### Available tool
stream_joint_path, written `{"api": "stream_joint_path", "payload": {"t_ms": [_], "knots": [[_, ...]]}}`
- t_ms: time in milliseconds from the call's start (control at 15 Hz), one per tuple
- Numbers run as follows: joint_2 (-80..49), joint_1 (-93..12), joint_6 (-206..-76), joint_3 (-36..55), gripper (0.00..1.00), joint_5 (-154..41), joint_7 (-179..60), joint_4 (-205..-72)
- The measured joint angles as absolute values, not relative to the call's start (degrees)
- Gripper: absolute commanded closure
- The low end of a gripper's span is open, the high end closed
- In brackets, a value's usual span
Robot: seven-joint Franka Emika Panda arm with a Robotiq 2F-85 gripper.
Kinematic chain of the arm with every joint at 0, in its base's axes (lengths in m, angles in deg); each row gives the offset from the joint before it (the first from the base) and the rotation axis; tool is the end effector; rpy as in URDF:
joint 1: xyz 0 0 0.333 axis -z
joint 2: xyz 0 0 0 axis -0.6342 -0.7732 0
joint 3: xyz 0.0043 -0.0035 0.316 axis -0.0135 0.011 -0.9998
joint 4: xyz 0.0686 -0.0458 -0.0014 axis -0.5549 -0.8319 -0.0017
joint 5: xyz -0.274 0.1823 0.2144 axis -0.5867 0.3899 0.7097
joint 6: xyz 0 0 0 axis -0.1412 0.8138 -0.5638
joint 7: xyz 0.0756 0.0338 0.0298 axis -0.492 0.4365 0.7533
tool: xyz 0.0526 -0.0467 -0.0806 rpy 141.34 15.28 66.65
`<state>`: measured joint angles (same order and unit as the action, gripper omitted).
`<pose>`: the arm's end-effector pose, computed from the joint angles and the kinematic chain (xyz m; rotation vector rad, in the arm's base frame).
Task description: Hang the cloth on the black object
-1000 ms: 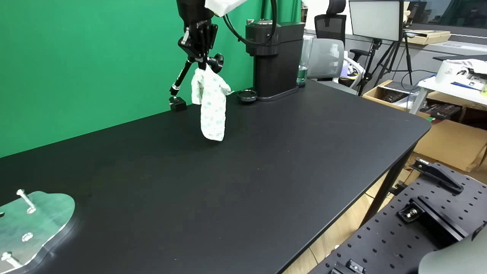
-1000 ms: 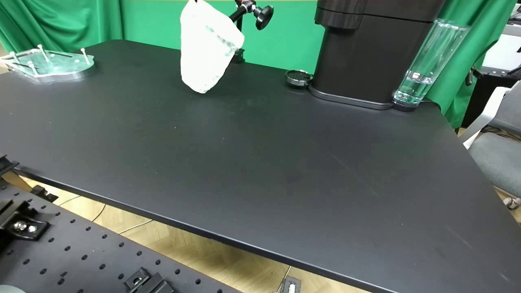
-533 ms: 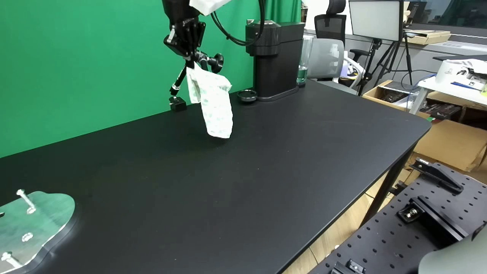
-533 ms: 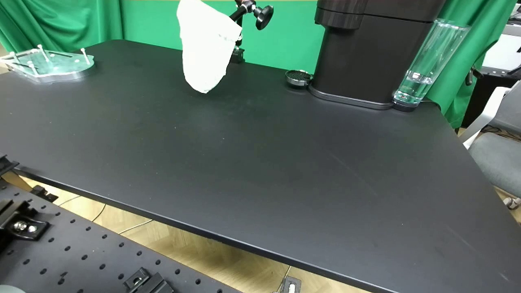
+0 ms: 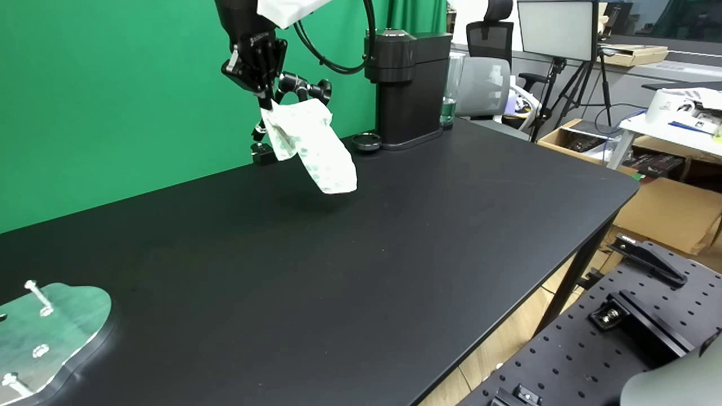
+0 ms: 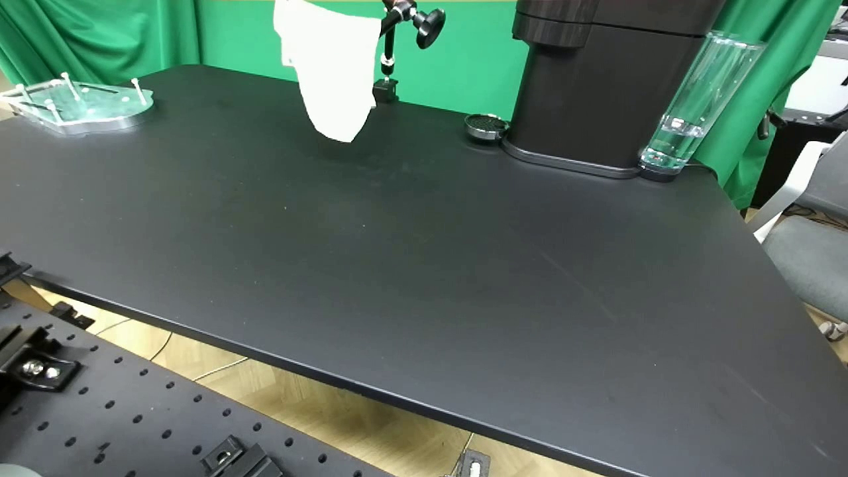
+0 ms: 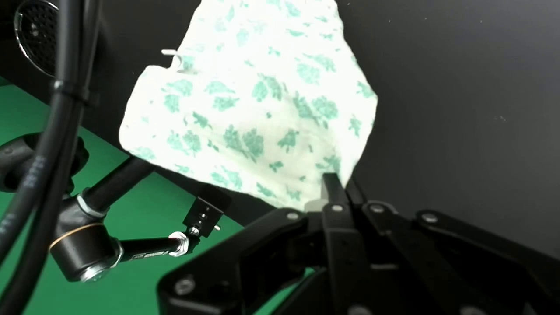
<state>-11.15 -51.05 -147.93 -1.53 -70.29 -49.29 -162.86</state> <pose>0.5733 0.1941 0.3606 2.8194 0.9175 0.3496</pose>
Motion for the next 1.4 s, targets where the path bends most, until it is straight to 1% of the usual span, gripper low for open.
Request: {"api": "stream_joint_path", "payload": {"t_ms": [200, 533, 600, 667, 800, 867, 933, 1400], "knots": [[-12.1, -50.9, -146.3, -1.3, 0.45, -70.3, -49.3, -162.7], [-12.8, -50.8, -144.0, -1.0, 0.13, -70.3, -49.3, -162.6], [-12.9, -50.8, -143.7, -1.0, 0.05, -70.2, -49.3, -162.5], [-12.9, -50.8, -143.4, -1.0, 0.01, -70.2, -49.3, -162.5], [-12.8, -50.8, -142.4, -1.1, 0.00, -69.9, -49.3, -162.3], [-12.7, -50.8, -141.5, -1.1, 0.04, -69.2, -49.1, -162.2], [-12.5, -50.7, -140.5, -1.3, 0.00, -67.9, -48.7, -162.2], [-11.6, -50.6, -139.1, -1.5, 0.00, -66.5, -48.0, -162.2]]}}
